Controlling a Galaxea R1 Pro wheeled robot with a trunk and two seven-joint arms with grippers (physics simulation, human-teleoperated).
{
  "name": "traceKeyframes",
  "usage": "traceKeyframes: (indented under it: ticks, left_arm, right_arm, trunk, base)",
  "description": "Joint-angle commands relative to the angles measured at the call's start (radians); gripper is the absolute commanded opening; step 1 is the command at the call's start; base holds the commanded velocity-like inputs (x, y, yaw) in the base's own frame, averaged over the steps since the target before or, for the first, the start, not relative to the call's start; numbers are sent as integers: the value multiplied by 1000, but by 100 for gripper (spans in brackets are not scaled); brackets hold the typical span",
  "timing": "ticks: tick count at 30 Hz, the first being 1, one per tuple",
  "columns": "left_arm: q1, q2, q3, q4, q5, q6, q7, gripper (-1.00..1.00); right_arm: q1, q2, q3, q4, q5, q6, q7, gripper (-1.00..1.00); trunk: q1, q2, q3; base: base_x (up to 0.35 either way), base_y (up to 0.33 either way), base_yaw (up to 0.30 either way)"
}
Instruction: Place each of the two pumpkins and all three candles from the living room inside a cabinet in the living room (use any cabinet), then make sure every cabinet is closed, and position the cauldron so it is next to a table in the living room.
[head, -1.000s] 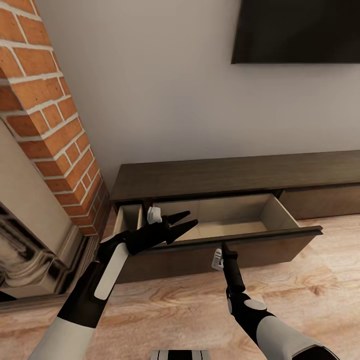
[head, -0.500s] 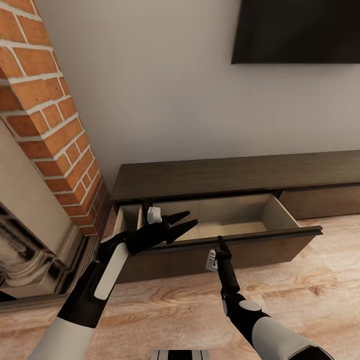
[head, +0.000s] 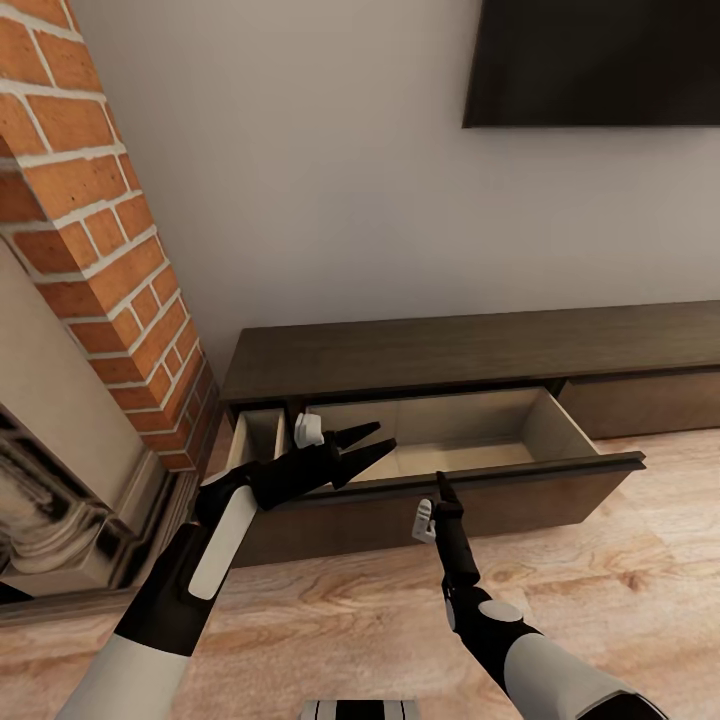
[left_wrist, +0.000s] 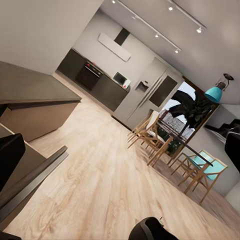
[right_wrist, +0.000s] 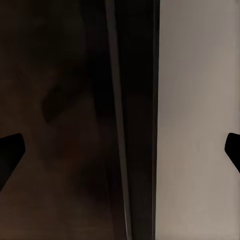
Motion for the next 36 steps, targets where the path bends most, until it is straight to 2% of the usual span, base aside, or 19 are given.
traceKeyframes:
  ticks: [1,36]
  left_arm:
    - [0,0,0,0,0,0,0,100]
    - [1,3,0,3,0,-1,4,100]
  right_arm:
    - [0,-1,0,0,0,0,0,100]
    - [4,-4,3,-17,0,-1,-1,100]
  trunk:
    - [0,0,0]
    - [0,0,0]
  base:
    - [0,0,0]
    - [0,0,0]
